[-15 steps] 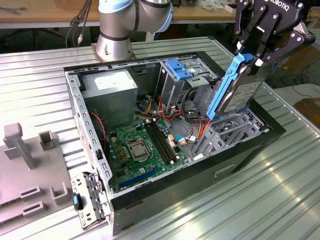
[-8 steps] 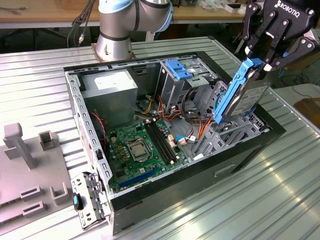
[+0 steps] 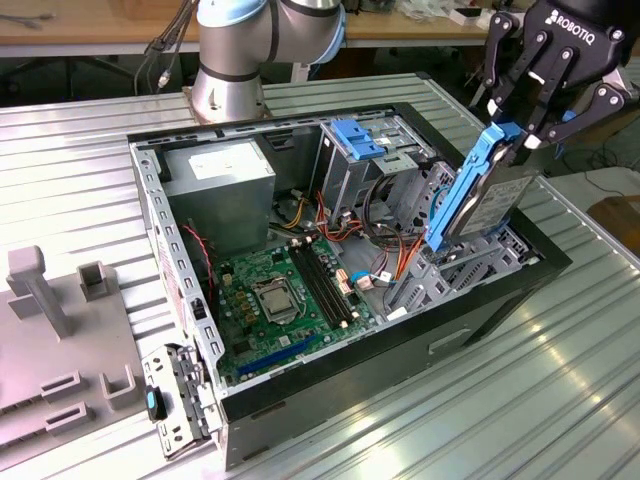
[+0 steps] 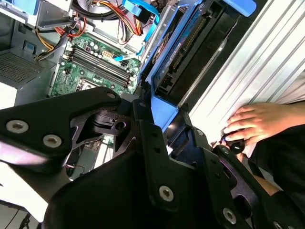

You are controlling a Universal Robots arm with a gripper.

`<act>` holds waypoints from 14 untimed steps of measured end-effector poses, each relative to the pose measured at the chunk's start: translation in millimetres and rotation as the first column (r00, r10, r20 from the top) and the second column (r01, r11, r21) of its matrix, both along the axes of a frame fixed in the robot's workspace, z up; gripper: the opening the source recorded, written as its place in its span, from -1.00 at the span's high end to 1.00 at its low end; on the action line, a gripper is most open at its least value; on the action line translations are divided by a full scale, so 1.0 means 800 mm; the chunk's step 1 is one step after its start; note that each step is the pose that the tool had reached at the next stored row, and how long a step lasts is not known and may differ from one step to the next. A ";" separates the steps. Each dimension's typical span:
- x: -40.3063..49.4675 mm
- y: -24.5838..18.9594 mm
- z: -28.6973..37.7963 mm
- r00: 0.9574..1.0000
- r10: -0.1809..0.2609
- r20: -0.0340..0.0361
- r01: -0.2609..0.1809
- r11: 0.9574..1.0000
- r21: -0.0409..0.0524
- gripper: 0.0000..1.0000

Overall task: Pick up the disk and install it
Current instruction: 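Insert the disk into the insertion slot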

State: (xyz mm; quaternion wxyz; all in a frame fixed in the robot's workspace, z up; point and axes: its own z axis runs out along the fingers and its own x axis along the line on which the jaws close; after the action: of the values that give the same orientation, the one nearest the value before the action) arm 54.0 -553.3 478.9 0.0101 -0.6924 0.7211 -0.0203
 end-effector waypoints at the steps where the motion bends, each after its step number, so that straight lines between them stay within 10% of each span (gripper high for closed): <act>1: 0.000 -0.0002 -0.0006 1.000 0.000 0.000 0.000 1.000 0.000 0.26; 14: 0.003 -0.0113 -0.0222 1.000 0.000 -0.002 0.000 1.000 0.000 0.26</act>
State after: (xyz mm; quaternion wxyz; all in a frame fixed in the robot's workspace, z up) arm 56.0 -562.3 461.1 0.0093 -0.6924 0.7212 -0.0199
